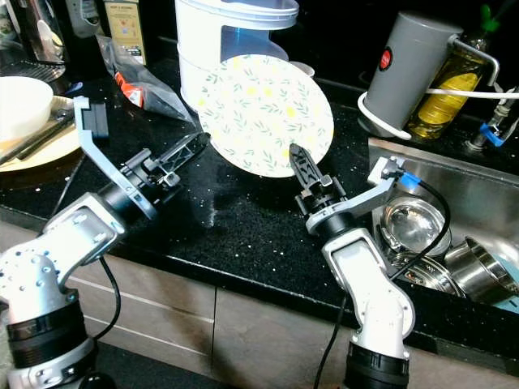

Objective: Kitchen organization

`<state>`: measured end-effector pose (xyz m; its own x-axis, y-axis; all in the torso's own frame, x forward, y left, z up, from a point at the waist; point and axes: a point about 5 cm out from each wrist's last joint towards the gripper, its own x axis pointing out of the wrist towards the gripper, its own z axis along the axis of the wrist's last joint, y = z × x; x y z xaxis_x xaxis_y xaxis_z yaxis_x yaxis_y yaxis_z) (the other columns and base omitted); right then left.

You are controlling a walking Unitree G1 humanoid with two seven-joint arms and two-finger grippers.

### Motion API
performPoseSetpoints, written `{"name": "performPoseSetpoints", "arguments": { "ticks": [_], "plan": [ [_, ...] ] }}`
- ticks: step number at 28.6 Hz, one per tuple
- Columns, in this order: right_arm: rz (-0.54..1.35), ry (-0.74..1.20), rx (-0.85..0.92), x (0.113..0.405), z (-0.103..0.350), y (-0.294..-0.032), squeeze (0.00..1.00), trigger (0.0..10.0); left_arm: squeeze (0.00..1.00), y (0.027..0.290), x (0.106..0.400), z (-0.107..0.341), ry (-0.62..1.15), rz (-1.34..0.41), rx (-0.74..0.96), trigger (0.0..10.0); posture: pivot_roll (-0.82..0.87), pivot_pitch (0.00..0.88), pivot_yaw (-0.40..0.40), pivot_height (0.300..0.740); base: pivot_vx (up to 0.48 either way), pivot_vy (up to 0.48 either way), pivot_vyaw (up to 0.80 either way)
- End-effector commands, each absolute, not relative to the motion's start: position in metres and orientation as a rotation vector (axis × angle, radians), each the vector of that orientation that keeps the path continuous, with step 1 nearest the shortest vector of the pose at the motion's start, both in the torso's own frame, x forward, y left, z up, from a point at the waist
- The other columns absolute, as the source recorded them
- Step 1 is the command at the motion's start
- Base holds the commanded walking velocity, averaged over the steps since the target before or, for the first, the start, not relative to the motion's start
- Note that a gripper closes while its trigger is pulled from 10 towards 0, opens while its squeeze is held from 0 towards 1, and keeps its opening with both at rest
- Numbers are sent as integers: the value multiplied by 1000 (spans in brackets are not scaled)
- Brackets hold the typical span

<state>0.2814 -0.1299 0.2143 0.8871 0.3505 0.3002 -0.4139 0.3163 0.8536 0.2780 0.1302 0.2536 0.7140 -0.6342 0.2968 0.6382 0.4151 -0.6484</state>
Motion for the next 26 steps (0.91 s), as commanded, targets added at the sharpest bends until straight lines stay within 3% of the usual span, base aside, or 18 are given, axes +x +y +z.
{"name": "performPoseSetpoints", "arguments": {
  "ticks": [1,12,13,15,16,26],
  "plan": [
    [509,-78,1142,280,218,-132,0,0,0,126,274,257,-23,-843,-808,0,102,13,-158,740,0,0,0],
    [491,-84,1150,282,217,-136,0,0,0,128,274,253,-19,-838,-798,0,102,13,-160,740,0,0,0],
    [486,-86,1146,282,217,-137,0,0,75,129,276,252,-18,-817,-803,0,102,12,-160,740,0,0,0],
    [486,-86,1146,282,217,-137,0,0,75,129,276,252,-18,-817,-803,0,102,12,-160,740,0,0,0],
    [479,-90,1144,282,217,-138,0,0,1000,129,275,252,-23,-832,-813,10000,102,13,-160,740,0,0,0],
    [340,-174,1078,291,220,-157,0,0,1000,126,274,258,-66,-821,-793,10000,102,11,-159,740,0,0,0]
  ]
}}
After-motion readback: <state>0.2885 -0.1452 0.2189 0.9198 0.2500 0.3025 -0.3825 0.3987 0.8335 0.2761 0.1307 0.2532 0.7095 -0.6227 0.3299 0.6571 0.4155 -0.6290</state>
